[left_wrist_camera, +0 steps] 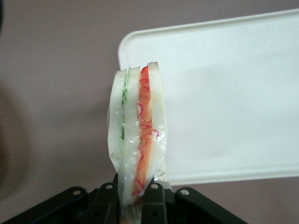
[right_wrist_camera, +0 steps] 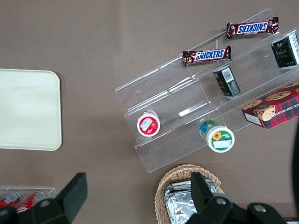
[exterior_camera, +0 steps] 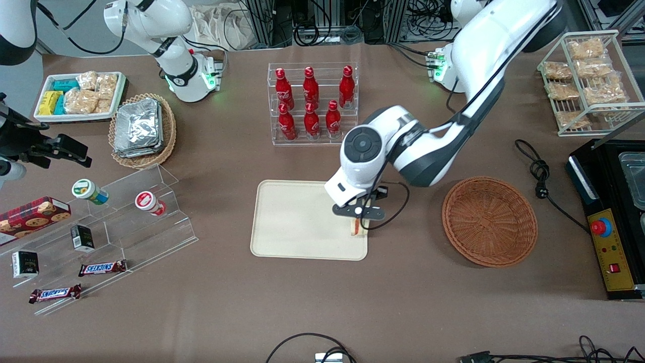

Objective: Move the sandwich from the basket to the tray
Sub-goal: 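Lower the sandwich onto the tray and open the left gripper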

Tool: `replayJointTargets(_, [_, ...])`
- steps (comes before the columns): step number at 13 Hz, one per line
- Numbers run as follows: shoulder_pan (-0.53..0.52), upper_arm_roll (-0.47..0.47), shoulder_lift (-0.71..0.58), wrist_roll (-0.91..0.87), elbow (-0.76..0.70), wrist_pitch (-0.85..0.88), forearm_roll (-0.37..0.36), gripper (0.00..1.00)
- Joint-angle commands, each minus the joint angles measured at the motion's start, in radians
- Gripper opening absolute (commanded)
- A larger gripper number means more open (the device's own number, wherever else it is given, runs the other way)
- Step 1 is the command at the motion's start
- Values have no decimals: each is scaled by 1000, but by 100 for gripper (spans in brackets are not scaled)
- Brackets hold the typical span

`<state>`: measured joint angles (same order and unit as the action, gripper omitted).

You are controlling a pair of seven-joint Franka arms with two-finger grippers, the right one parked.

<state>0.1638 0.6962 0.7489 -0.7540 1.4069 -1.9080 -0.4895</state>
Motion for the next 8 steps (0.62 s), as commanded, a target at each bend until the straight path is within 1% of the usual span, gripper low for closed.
replayJointTargets(1, [10, 0, 65, -13, -39, -66, -30, 0])
replayJointTargets(3, [41, -10, 96, -15, -45, -77, -40, 0])
replayJointTargets(5, [98, -81, 102, -31, -42, -83, -53, 0])
replayJointTargets(6, [117, -105, 104, -36, -39, -103, -52, 21])
replayJointTargets(7, [126, -113, 116, -31, -39, -129, -57, 91])
replayJointTargets(8, [131, -115, 118, -31, -39, -144, -70, 100])
